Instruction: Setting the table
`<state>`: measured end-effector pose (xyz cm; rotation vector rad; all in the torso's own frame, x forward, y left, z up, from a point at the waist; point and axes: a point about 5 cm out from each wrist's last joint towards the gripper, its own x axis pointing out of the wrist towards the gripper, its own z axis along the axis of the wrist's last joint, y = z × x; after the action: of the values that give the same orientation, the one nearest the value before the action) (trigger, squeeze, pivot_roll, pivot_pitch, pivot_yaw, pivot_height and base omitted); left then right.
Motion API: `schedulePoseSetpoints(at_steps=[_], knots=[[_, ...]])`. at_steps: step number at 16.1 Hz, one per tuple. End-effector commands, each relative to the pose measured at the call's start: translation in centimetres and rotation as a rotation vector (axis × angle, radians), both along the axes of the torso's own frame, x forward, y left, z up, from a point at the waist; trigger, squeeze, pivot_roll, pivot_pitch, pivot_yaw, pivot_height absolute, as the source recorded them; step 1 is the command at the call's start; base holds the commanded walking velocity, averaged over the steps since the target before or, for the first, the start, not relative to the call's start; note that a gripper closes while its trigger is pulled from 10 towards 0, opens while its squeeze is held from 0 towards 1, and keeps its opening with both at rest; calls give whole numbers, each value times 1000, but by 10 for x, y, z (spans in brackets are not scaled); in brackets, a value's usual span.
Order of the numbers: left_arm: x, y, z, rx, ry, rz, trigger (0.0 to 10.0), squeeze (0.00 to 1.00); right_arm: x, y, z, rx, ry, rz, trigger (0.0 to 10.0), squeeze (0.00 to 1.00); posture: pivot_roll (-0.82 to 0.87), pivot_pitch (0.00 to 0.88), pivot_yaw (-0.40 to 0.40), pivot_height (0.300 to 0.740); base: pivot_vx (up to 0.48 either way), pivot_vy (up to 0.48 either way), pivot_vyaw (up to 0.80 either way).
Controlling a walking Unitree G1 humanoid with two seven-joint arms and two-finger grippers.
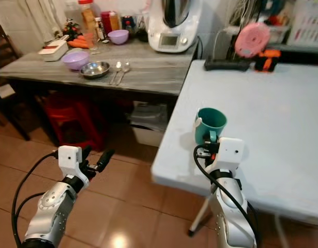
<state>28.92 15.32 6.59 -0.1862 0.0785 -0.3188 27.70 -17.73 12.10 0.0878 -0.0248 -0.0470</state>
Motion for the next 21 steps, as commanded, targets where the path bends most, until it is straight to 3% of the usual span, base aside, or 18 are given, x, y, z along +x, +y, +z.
schedulePoseSetpoints(at_steps=[1,17,21], knots=[[2,-4,1,14,-2,-12,10000,0,0,-5,5,-6,-24,-26,10000,0,-154,0,91,740,0,480,0],[10,-6,7,25,-40,51,10000,0,-2,-6,6,-25,-54,-60,10000,0,-146,0,102,740,0,480,0],[10,-2,9,24,-56,48,10000,0,-2,-4,5,-26,-58,-58,10000,0,-144,0,105,740,0,0,0]])
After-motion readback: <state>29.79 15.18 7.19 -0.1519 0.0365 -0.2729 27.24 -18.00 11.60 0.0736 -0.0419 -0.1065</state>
